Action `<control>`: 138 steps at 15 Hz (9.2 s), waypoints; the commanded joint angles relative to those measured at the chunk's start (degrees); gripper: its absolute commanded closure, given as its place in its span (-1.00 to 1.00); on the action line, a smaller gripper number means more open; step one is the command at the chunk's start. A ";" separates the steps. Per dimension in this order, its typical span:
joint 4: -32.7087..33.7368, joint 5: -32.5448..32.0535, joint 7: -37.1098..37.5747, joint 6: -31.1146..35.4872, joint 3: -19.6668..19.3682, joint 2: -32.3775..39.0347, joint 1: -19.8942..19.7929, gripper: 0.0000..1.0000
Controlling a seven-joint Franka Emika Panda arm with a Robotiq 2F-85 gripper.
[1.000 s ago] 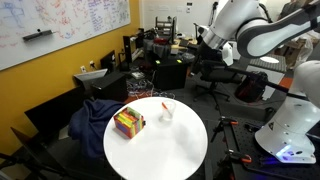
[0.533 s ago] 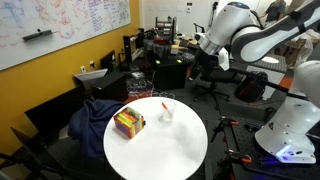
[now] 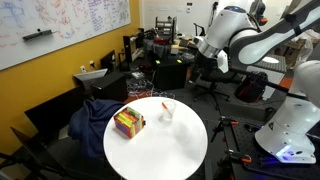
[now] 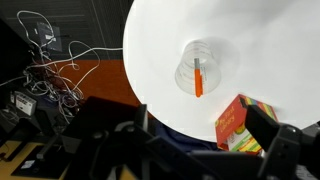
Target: Pick the marker from the cup and put it on the table
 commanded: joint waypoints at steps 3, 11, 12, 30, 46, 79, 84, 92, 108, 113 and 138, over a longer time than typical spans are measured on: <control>0.05 0.25 -0.25 -0.15 0.10 -0.04 -0.04 -1.00; 2.86 0.58 -0.95 6.11 -2.38 6.07 -1.36 -1.00; 3.16 0.95 -1.64 7.37 -3.05 7.11 -1.06 -1.00; 14.00 27.54 -24.09 10.95 -4.69 26.39 6.05 -1.00; 25.22 32.09 -30.00 2.19 -0.15 39.14 1.56 -0.84; 33.08 27.41 -28.16 -5.39 4.30 46.72 -2.05 -0.07; 34.45 27.05 -27.80 -5.64 4.35 48.20 -2.09 -0.05; 36.52 26.25 -26.61 -6.74 4.19 50.09 -1.88 -0.04; 36.44 23.47 -23.77 -5.17 3.76 51.02 -0.76 0.91; 33.27 20.69 -20.04 -2.28 2.58 49.17 1.40 0.91; 18.60 -6.94 13.66 9.68 -17.17 37.07 20.55 0.91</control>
